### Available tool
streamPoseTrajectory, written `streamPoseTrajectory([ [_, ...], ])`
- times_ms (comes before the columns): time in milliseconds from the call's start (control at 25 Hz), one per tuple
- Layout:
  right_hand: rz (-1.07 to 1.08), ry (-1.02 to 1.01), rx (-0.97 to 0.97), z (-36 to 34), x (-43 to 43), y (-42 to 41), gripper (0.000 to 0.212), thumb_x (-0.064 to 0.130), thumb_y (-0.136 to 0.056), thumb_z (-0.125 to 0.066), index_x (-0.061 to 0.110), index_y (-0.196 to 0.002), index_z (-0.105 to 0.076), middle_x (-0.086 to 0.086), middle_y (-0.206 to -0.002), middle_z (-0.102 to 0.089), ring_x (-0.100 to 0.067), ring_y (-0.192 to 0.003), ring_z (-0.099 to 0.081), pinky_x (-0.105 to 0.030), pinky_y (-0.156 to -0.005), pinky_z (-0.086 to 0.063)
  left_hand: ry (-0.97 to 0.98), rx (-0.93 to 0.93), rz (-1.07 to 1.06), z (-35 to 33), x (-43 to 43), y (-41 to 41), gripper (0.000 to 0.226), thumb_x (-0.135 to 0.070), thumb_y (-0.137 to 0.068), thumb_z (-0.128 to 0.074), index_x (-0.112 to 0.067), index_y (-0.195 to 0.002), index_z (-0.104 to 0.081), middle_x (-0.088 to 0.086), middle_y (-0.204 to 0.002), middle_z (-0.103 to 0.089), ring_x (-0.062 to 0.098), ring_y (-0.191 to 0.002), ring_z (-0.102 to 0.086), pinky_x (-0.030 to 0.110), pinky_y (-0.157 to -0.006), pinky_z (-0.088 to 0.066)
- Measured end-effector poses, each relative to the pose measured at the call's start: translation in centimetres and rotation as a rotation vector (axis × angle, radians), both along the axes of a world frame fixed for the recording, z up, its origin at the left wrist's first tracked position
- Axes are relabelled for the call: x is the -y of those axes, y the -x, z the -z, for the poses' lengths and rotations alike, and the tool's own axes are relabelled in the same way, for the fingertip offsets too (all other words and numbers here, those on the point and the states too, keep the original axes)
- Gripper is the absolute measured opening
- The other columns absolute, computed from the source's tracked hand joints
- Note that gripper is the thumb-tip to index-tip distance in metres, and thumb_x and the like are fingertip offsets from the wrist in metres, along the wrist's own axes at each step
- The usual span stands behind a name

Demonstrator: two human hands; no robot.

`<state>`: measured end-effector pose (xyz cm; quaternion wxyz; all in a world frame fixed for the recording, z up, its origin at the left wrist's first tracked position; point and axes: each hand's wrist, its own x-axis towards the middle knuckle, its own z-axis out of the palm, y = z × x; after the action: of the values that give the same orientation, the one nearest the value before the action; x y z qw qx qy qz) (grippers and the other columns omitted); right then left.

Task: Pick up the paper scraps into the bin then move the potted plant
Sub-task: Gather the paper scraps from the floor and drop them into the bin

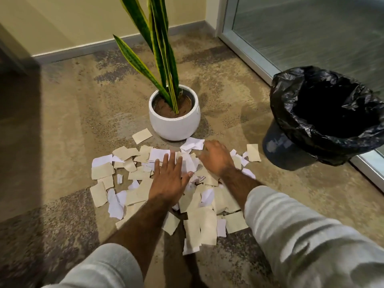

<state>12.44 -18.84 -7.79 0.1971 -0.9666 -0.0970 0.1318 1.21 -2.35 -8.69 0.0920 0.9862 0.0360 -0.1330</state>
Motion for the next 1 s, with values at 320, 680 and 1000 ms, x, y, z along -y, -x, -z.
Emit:
streamPoseTrajectory([
  [320, -0.063, 0.018, -0.241, 1.7, -2.2, -2.6, 0.037, 0.027, -0.104, -0.045, 0.009, -0.132, -0.059, -0.01, -0.15, -0.046, -0.031, -0.139, -0.037, -0.045, -0.113, -0.036, -0.018, -0.042, 0.014, 0.5, 0.4, 1.3, 0.085, -0.07, -0.092, 0.006, -0.025, -0.163, 0.0, 0.002, -0.169, 0.018, 0.022, -0.157, 0.017, 0.051, -0.126, 0.009],
  [680, 0.083, -0.223, -0.05, 2.1, -0.7, -1.5, 0.027, 0.015, -0.094, -0.053, 0.008, -0.108, -0.076, -0.017, -0.12, -0.066, -0.034, -0.112, -0.061, -0.041, -0.1, -0.05, 0.023, 0.02, 0.056, 1.4, 1.3, 0.2, 0.077, -0.065, -0.098, 0.001, -0.024, -0.163, -0.007, 0.002, -0.17, 0.013, 0.021, -0.157, 0.015, 0.048, -0.126, 0.012],
  [1000, 0.231, -0.067, -0.055, 1.9, -2.7, -3.6, 0.053, 0.029, -0.089, -0.069, 0.014, -0.137, -0.053, -0.018, -0.137, -0.053, -0.036, -0.127, -0.051, -0.042, -0.1, -0.047, 0.0, 0.117, 0.062, 2.7, 0.8, 2.2, 0.074, -0.064, -0.1, 0.003, -0.025, -0.163, -0.001, -0.001, -0.169, 0.018, 0.018, -0.155, 0.022, 0.044, -0.124, 0.018],
])
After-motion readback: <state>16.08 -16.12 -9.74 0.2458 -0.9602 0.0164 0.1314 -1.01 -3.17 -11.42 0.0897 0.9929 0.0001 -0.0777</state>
